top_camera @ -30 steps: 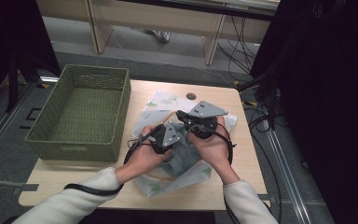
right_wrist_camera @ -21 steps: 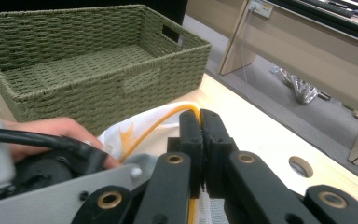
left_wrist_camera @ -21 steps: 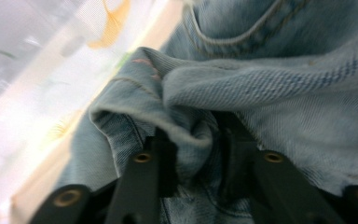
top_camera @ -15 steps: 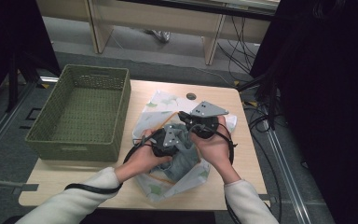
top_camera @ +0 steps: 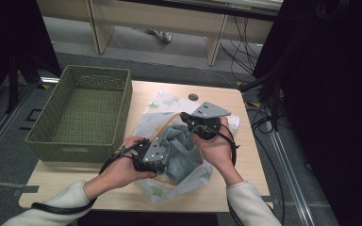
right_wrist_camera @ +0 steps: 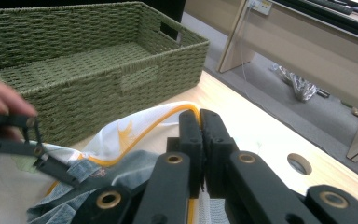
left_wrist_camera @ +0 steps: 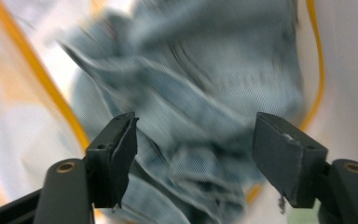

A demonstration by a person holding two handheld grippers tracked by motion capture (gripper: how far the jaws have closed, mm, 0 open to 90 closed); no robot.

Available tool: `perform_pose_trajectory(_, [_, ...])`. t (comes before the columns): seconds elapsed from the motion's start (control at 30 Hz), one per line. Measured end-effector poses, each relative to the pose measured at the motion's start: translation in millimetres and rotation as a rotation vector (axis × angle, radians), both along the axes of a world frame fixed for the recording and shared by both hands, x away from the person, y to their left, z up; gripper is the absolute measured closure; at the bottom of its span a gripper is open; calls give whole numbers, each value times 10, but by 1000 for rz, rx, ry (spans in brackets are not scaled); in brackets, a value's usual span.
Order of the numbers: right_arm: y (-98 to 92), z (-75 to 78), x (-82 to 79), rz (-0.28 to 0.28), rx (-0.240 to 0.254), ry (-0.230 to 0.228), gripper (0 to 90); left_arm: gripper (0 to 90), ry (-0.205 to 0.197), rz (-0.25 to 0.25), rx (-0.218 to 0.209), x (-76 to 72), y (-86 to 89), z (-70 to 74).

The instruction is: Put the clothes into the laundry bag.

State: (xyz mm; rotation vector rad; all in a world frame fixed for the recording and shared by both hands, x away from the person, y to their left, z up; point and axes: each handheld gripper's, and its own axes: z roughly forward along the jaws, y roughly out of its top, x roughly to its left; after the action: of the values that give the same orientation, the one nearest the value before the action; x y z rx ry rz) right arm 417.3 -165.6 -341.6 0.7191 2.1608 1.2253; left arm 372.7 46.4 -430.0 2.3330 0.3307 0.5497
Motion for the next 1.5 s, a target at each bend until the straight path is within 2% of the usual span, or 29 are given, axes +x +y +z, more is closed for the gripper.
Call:
perform_pose_trajectory(0.07, [2, -3, 4, 1, -2, -1, 890, 297, 12, -10, 41, -11, 9, -95])
perform_pose_trajectory(0.17, [7, -5, 3, 2, -3, 0, 890, 290, 27, -24, 126, 8, -23, -267])
perform_pose_trajectory(0.3, [11, -16, 4, 2, -3, 6, 890, 282, 26, -22, 174, 19, -104, -410])
perform_pose_trajectory(0.33, [9, -21, 7, 1, -3, 8, 889, 282, 37, -25, 180, 25, -125, -443])
perform_pose_trajectory(0.37, [5, -32, 12, 1, -2, 13, 888, 289, 43, -28, 211, 39, -143, -464])
perform_pose_trajectory(0.47, [3, -39, 13, 1, -5, 12, 888, 329, 53, -15, 230, 70, -195, -533])
perform_pose_trajectory(0.57, [6, -42, 11, 2, -7, 14, 888, 399, 82, -8, 248, 110, -260, -597])
perform_pose_trajectory(0.6, [12, -43, 10, 5, -5, 19, 887, 467, 92, -3, 247, 119, -277, -596])
perform_pose_trajectory(0.67, [12, -44, 10, 3, -6, 20, 888, 491, 106, -4, 251, 140, -300, -588])
perform_pose_trajectory(0.73, [11, -53, 18, 8, -11, 19, 888, 586, 128, 1, 252, 156, -322, -581])
perform_pose_trajectory(0.93, [13, -71, 25, 9, -15, 30, 887, 721, 168, 24, 251, 194, -359, -575])
perform_pose_trajectory(1.0, [18, -77, 27, 12, -17, 36, 887, 802, 182, 31, 242, 188, -363, -578])
perform_pose_trajectory(1.13, [23, -91, 21, 4, -14, 52, 887, 823, 194, 53, 193, 162, -358, -567])
perform_pose_trajectory(1.17, [22, -97, 32, 12, -23, 44, 888, 827, 214, 56, 152, 161, -350, -536])
perform_pose_trajectory(1.2, [21, -97, 33, 12, -24, 43, 888, 828, 220, 65, 91, 154, -348, -475])
perform_pose_trajectory(1.23, [21, -96, 33, 12, -24, 43, 889, 829, 220, 65, 91, 154, -348, -475])
perform_pose_trajectory(1.4, [31, -93, 22, 13, -25, 41, 890, 831, 174, 57, -14, 109, -372, -243])
perform_pose_trajectory(1.47, [56, -87, 9, 25, -30, 36, 890, 831, 140, 54, -52, 82, -401, -146])
perform_pose_trajectory(1.5, [69, -85, 2, 27, -28, 34, 891, 831, 140, 54, -52, 82, -401, -146])
